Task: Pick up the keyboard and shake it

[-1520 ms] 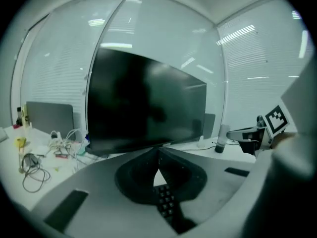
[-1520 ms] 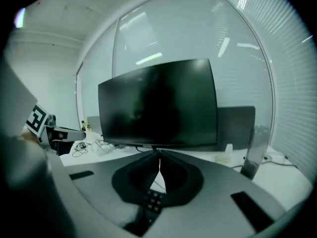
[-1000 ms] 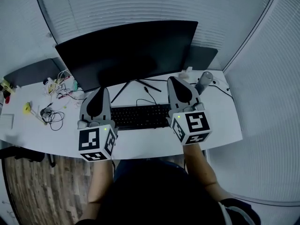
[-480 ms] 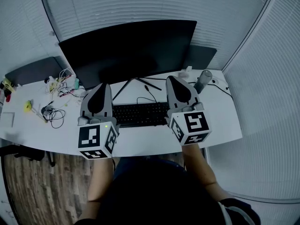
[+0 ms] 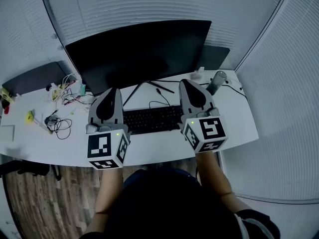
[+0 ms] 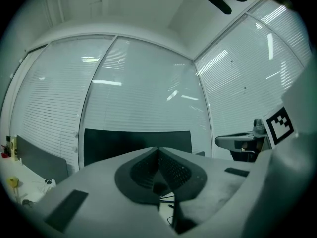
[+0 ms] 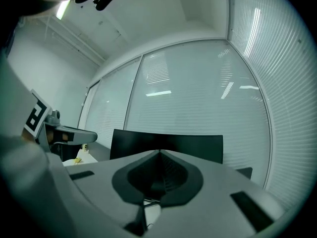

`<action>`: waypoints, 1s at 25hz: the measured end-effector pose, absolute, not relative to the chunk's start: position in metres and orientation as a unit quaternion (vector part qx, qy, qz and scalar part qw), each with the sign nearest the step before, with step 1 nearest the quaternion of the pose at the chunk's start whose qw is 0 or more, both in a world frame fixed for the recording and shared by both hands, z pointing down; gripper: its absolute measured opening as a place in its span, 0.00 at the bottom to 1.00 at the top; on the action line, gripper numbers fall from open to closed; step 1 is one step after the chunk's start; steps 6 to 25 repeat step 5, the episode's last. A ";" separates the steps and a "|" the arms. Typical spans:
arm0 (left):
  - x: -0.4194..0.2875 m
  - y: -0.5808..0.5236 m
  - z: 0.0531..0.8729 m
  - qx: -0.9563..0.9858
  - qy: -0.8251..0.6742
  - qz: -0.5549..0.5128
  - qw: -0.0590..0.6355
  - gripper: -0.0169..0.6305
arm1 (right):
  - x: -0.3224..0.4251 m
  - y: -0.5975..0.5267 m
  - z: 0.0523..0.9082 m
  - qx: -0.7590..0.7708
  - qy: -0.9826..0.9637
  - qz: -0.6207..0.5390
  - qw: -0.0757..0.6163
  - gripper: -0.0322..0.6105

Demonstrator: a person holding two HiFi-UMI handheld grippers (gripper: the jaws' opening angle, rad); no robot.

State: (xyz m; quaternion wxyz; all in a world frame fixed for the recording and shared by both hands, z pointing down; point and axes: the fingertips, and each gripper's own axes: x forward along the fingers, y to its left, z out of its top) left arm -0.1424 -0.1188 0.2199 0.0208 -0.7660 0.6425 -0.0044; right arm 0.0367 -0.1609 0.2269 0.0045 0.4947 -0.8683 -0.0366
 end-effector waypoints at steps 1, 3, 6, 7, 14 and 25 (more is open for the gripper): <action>-0.146 -0.118 0.221 -0.768 0.640 -0.004 0.021 0.06 | 0.033 -0.160 0.227 0.496 -0.867 -0.036 0.004 0.09; -0.153 -0.115 0.223 -0.770 0.637 -0.003 0.023 0.06 | 0.023 -0.156 0.229 0.498 -0.866 -0.038 0.005 0.09; -0.161 -0.112 0.225 -0.772 0.635 -0.003 0.025 0.06 | 0.014 -0.152 0.231 0.500 -0.865 -0.040 0.005 0.09; -0.161 -0.112 0.225 -0.772 0.635 -0.003 0.025 0.06 | 0.014 -0.152 0.231 0.500 -0.865 -0.040 0.005 0.09; -0.161 -0.112 0.225 -0.772 0.635 -0.003 0.025 0.06 | 0.014 -0.152 0.231 0.500 -0.865 -0.040 0.005 0.09; -0.161 -0.112 0.225 -0.772 0.635 -0.003 0.025 0.06 | 0.014 -0.152 0.231 0.500 -0.865 -0.040 0.005 0.09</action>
